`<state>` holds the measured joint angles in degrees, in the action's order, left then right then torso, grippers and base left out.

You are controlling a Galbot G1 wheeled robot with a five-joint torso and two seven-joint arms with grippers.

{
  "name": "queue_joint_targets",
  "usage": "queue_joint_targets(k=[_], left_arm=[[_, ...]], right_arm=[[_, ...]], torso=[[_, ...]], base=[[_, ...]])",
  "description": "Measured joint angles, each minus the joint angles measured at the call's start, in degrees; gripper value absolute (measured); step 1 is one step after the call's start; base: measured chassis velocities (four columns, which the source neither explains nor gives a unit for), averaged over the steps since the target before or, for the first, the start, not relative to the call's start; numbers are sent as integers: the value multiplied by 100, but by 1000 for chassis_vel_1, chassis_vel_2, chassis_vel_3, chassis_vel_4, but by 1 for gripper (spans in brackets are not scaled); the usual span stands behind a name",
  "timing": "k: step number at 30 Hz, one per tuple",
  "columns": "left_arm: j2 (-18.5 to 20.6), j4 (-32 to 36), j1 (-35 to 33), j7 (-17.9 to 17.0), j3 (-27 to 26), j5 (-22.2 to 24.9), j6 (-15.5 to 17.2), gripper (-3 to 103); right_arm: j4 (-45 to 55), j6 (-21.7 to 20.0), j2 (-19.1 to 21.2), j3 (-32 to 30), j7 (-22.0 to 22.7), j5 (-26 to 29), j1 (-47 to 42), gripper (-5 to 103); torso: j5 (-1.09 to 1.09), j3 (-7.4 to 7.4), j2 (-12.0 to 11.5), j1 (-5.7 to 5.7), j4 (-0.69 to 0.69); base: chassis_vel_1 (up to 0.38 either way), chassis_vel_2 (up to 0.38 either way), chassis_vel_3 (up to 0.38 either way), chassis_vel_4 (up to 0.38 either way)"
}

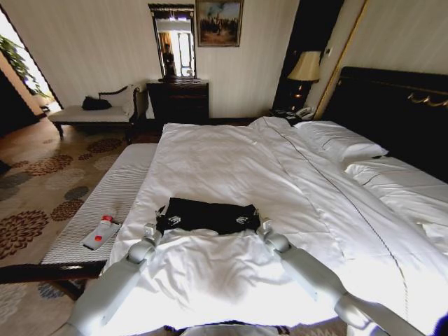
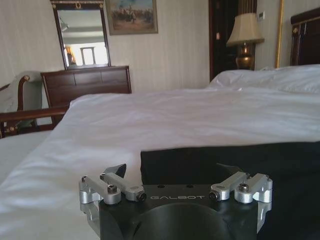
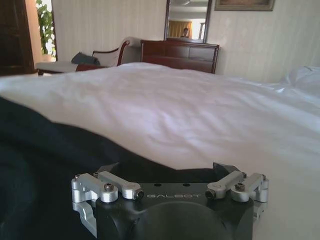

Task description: Fold the clothes on the bed.

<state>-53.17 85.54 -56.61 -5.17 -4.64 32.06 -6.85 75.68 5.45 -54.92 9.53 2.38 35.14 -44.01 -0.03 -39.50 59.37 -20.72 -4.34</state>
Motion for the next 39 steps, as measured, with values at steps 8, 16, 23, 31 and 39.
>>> queue_joint_targets(k=[8,16,23,31,39], left_arm=[[236,1299,-1053,-262,-714,0,122,100],[96,2657,-2834,-298,-1956,-96,243,100],[13,3428,-4158,-129,-2762,-127,144,100],[-219,4242,-5287,-119,-3203,-253,17,100],[-581,4816,-5817,-356,-3079,-483,-42,100]], right_arm=[[1446,-557,619,-600,320,1378,-653,100],[2656,-1897,1050,-1573,741,3367,-1262,100],[2746,-2862,1147,-2193,719,4397,-1468,100],[2028,-3968,668,-2920,820,4621,-1416,100],[1570,-4312,314,-3176,965,4673,-1309,100]], torso=[[2,1,0,1,-1],[-1,1,0,1,2],[2,1,1,2,3],[-1,1,0,1,-2],[0,0,1,1,0]], base=[[0,0,0,0],[0,0,0,0],[0,0,0,0],[0,0,0,0],[0,0,0,0]])
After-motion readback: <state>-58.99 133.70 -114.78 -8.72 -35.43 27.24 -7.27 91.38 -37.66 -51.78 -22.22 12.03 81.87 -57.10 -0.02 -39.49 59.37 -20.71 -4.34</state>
